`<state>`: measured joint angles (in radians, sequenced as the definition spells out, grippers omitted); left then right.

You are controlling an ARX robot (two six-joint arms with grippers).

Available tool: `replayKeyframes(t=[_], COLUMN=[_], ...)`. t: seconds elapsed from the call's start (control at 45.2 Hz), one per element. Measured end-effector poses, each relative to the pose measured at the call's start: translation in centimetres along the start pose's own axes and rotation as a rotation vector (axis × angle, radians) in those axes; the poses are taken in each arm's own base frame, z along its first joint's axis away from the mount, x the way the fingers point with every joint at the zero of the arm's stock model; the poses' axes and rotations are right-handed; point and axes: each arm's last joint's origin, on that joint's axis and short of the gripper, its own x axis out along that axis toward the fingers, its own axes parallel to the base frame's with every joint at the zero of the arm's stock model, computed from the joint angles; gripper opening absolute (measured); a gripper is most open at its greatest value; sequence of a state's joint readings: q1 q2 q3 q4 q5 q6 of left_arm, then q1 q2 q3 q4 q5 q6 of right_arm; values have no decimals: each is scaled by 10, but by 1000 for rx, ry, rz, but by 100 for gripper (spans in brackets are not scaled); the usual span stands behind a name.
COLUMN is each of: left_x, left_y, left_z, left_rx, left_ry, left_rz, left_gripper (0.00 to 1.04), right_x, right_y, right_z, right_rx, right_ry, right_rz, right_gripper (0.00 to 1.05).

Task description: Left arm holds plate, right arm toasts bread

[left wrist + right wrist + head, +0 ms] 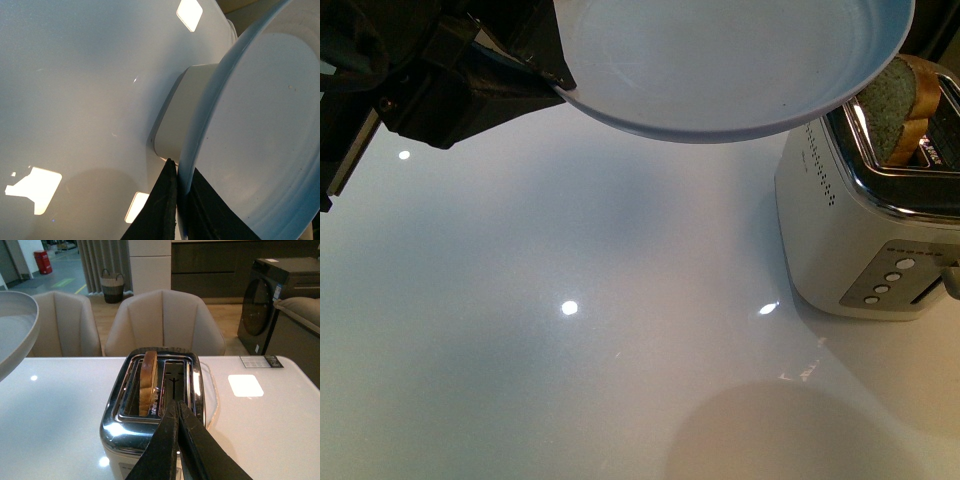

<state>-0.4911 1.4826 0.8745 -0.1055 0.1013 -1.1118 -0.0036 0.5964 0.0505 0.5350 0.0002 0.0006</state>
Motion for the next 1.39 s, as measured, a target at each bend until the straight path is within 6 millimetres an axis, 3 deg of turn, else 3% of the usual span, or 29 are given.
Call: replayKeyframes(t=[1.393], left_x=[0], left_y=[0], left_z=[0], left_rx=[0], left_ry=[-1], left_rz=[-2], left_gripper=[3], right_x=[-42], right_y=[0], right_z=[-6], right_rx=[0], right_ry=[-24], right_rz=[2], right_gripper=[2])
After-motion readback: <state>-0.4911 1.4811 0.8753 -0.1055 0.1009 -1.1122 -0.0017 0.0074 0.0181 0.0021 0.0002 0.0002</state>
